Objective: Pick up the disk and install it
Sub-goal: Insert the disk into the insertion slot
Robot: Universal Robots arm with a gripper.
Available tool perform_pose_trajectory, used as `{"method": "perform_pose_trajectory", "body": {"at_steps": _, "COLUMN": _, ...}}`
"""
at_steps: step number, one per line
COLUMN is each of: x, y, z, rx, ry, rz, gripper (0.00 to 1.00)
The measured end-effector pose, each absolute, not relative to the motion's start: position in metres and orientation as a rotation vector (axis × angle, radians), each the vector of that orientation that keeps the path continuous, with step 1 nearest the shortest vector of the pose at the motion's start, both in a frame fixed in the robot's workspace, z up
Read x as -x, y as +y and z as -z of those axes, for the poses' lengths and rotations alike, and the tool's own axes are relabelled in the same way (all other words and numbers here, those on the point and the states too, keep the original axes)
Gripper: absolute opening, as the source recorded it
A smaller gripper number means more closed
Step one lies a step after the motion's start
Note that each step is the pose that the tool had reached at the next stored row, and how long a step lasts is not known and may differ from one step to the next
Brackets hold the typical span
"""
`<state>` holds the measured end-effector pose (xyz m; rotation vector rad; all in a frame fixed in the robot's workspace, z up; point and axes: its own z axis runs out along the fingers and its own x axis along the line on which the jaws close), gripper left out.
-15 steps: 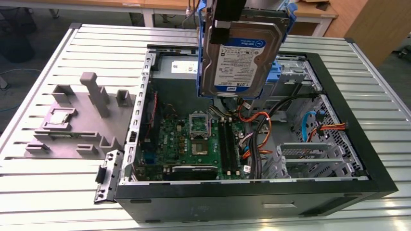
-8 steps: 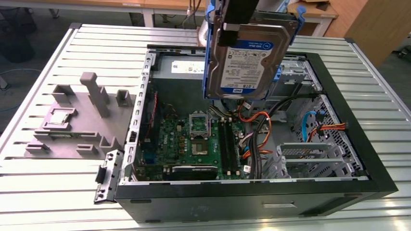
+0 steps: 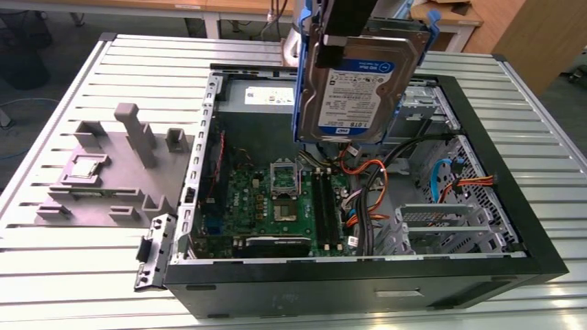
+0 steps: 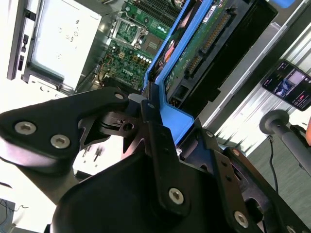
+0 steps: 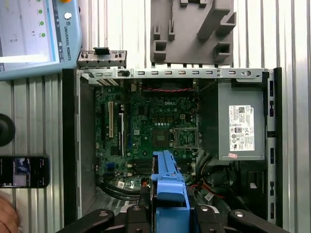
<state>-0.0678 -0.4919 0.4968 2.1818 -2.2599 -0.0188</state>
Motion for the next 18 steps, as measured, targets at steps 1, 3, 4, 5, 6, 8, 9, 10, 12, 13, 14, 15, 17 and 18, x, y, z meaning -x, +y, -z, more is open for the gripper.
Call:
{"method": "perform_pose_trajectory", "body": {"at_steps": 1, "x": 0.0678, "y": -0.4927, "z": -0.4966, "rx": -2.182, "ry": -2.26, "rz": 0.019, "gripper": 0.36}}
{"method": "perform_pose_trajectory", "body": {"at_steps": 3, "x": 0.0678, "y": -0.4951, "z": -0.4964, "rx": -2.182, "ry": -2.26, "rz": 0.019, "gripper": 0.36}}
{"method": "perform_pose_trajectory", "body": {"at_steps": 4, "x": 0.0678, "y": -0.4963, "z": -0.4964, "rx": -2.182, "ry": -2.26, "rz": 0.019, "gripper": 0.36}}
{"method": "perform_pose_trajectory", "body": {"at_steps": 5, "x": 0.0678, "y": -0.4973, "z": -0.4963, "rx": -2.182, "ry": -2.26, "rz": 0.019, "gripper": 0.36}}
{"method": "perform_pose_trajectory", "body": {"at_steps": 6, "x": 0.0679, "y": -0.4977, "z": -0.4962, "rx": -2.181, "ry": -2.26, "rz": 0.019, "gripper": 0.36}}
{"method": "perform_pose_trajectory", "body": {"at_steps": 8, "x": 0.0679, "y": -0.4978, "z": -0.4962, "rx": -2.181, "ry": -2.26, "rz": 0.019, "gripper": 0.36}}
{"method": "perform_pose_trajectory", "body": {"at_steps": 9, "x": 0.0679, "y": -0.4979, "z": -0.4962, "rx": -2.182, "ry": -2.26, "rz": 0.019, "gripper": 0.36}}
{"method": "perform_pose_trajectory", "body": {"at_steps": 10, "x": 0.0679, "y": -0.498, "z": -0.4962, "rx": -2.182, "ry": -2.26, "rz": 0.019, "gripper": 0.36}}
{"method": "perform_pose_trajectory", "body": {"at_steps": 12, "x": 0.0679, "y": -0.498, "z": -0.4962, "rx": -2.182, "ry": -2.26, "rz": 0.019, "gripper": 0.36}}
{"method": "perform_pose_trajectory", "body": {"at_steps": 13, "x": 0.0679, "y": -0.498, "z": -0.4962, "rx": -2.182, "ry": -2.26, "rz": 0.019, "gripper": 0.36}}
{"method": "perform_pose_trajectory", "body": {"at_steps": 14, "x": 0.0678, "y": -0.498, "z": -0.4962, "rx": -2.182, "ry": -2.26, "rz": 0.019, "gripper": 0.36}}
{"method": "perform_pose_trajectory", "body": {"at_steps": 15, "x": 0.0678, "y": -0.498, "z": -0.4962, "rx": -2.182, "ry": -2.26, "rz": 0.019, "gripper": 0.36}}
{"method": "perform_pose_trajectory", "body": {"at_steps": 17, "x": 0.0679, "y": -0.4981, "z": -0.4962, "rx": -2.182, "ry": -2.26, "rz": 0.019, "gripper": 0.36}}
{"method": "perform_pose_trajectory", "body": {"at_steps": 18, "x": 0.0678, "y": -0.4981, "z": -0.4962, "rx": -2.182, "ry": -2.26, "rz": 0.019, "gripper": 0.36}}
